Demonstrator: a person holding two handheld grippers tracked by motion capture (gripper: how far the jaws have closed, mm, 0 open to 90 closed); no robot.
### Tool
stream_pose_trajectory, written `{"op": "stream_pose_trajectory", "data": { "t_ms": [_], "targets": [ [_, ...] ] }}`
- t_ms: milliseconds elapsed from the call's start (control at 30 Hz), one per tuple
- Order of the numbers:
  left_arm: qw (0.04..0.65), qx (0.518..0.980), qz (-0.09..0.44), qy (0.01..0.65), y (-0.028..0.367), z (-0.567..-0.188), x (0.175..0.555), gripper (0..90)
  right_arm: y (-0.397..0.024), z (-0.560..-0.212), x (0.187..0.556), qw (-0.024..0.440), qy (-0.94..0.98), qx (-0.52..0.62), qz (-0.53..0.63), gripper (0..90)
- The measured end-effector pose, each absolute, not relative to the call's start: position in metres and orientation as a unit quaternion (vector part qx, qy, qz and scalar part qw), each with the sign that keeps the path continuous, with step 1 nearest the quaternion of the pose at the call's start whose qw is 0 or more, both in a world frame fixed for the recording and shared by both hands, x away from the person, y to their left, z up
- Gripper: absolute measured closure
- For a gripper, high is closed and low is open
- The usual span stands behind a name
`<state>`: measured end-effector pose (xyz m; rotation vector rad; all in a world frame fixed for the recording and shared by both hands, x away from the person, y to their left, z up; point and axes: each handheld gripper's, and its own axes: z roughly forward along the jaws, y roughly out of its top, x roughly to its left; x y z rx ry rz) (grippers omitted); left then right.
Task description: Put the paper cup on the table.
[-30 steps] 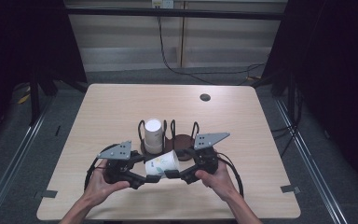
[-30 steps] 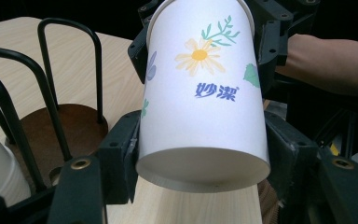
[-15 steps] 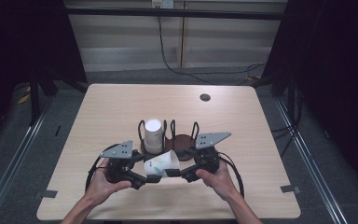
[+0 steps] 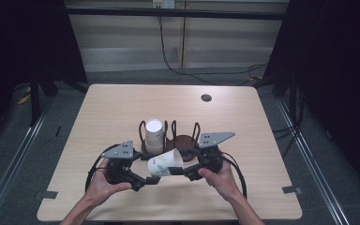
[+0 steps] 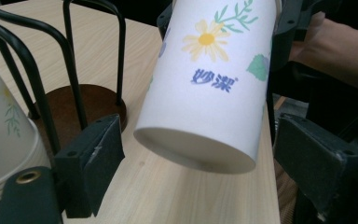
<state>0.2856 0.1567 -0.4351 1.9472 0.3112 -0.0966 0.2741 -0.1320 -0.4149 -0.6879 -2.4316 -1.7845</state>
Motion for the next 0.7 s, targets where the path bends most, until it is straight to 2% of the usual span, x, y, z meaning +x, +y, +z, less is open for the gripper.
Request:
{"op": "stream_pose_trajectory", "data": {
  "t_ms": [700],
  "targets": [
    [0.522,0.838,-0.035,0.154,0.168,-0.435,0.287,16.0,-0.143,-0.412,0.276,0.005,-0.799,-0.248,-0.548,29.1]
  ]
}}
